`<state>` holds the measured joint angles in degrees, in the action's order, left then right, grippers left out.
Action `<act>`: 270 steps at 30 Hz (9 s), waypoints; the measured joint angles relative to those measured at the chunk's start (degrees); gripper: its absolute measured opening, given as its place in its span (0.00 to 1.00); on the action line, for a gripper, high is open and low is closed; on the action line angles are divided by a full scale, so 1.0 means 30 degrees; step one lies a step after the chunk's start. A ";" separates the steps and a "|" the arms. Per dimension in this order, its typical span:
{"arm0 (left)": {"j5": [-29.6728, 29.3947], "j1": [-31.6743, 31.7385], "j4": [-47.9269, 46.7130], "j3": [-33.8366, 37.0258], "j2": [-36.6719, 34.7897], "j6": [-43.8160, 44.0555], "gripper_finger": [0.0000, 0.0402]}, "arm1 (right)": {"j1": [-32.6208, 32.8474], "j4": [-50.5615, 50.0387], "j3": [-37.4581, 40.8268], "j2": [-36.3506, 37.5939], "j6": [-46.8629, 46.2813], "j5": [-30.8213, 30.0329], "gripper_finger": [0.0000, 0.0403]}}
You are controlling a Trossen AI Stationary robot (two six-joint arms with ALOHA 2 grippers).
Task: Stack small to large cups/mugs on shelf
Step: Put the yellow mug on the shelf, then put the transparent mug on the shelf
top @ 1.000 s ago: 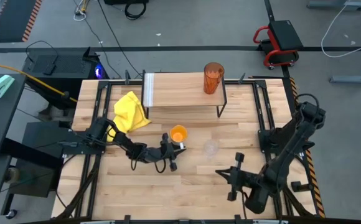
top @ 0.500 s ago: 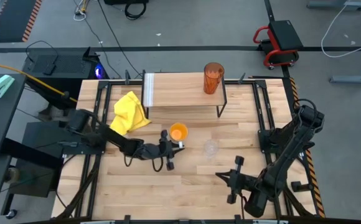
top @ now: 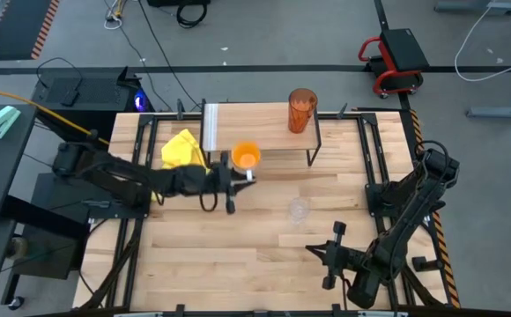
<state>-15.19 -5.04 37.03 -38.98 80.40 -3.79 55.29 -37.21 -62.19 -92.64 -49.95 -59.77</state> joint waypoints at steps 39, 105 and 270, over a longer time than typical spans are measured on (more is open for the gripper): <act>1.0209 0.9771 -0.3971 -0.5865 0.4162 0.0592 0.12 | 0.0080 -0.0870 0.0007 -0.0007 0.0000 -0.0058 0.00; 1.0648 1.0287 -0.5576 -0.5829 0.4289 0.1552 0.34 | 0.0131 -0.1063 0.0166 -0.0007 -0.0958 0.0180 0.00; -1.2241 -1.1446 0.3652 0.5026 0.5815 1.0211 0.28 | -1.1169 1.3839 0.3424 -0.4135 0.8787 0.7446 0.01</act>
<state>-51.92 -39.37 47.99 -23.90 97.84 26.84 21.78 4.31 -51.92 -105.04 -23.59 -37.43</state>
